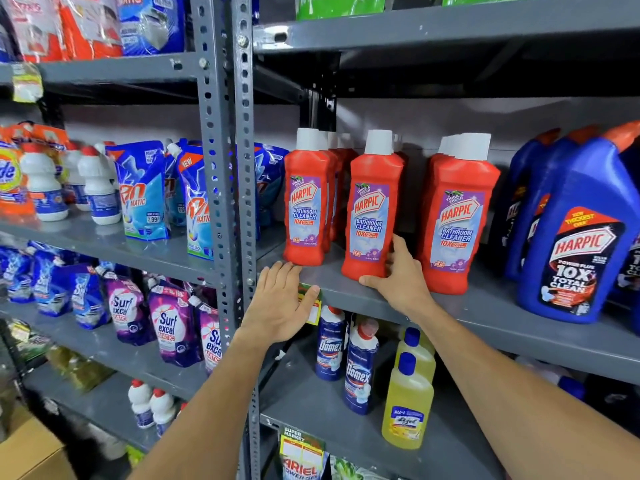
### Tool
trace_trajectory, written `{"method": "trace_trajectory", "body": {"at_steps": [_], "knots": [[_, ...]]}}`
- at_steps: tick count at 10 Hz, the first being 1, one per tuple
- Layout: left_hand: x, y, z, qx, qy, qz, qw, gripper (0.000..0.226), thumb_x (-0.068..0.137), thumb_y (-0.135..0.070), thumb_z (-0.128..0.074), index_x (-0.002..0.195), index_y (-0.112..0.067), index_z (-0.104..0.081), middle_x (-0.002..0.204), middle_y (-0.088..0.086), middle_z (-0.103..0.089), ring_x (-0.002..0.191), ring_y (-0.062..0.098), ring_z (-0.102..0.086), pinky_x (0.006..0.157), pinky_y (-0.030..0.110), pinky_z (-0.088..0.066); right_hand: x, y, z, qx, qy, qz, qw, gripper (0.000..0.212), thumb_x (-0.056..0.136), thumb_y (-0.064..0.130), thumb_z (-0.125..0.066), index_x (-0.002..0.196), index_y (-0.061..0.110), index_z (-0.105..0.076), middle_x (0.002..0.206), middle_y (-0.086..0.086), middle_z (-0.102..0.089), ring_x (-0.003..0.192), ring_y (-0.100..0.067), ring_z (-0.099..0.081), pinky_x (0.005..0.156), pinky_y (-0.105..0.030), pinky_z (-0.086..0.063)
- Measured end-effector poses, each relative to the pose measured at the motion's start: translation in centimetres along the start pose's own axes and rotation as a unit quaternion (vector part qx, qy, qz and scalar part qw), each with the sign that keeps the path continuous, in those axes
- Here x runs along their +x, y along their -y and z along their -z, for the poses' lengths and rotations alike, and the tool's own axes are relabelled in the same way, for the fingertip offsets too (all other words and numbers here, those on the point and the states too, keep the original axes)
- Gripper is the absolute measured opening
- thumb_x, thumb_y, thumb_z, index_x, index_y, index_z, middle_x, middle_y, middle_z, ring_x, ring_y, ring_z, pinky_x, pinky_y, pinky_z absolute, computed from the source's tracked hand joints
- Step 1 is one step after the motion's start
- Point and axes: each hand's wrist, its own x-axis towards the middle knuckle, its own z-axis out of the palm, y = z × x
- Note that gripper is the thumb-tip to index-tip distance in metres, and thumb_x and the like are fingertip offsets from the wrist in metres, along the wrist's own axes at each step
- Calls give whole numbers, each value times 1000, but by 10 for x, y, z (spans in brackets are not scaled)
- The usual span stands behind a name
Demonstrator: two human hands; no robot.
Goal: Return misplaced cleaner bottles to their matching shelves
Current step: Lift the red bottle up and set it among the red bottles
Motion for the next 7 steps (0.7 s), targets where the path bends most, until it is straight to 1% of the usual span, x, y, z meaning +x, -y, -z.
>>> {"method": "trace_trajectory", "body": {"at_steps": [1, 4, 7], "knots": [[-1, 0, 1, 2, 1, -3, 1000, 65, 100, -51, -29, 151, -11, -27, 159, 8, -29, 149, 24, -15, 123, 40, 1, 2, 0, -1, -6, -4, -3, 1000, 96, 74, 13, -90, 150, 23, -32, 140, -7, -59, 129, -28, -57, 109, -50, -49], [-1, 0, 2, 3, -2, -8, 1000, 62, 100, -49, -32, 149, -10, -31, 157, 8, -32, 148, 25, -18, 124, 43, -3, 6, -4, -4, -11, -11, -12, 1000, 97, 75, 13, -89, 151, 22, -31, 142, -8, -59, 130, -29, -57, 109, -52, -48], [-1, -1, 3, 2, -3, -9, 1000, 63, 100, -50, -31, 149, -11, -32, 157, 8, -33, 148, 25, -19, 124, 43, -3, 8, -5, -5, -18, -8, -15, 1000, 97, 76, 14, -88, 153, 23, -29, 144, -8, -58, 133, -30, -55, 110, -54, -47]]}}
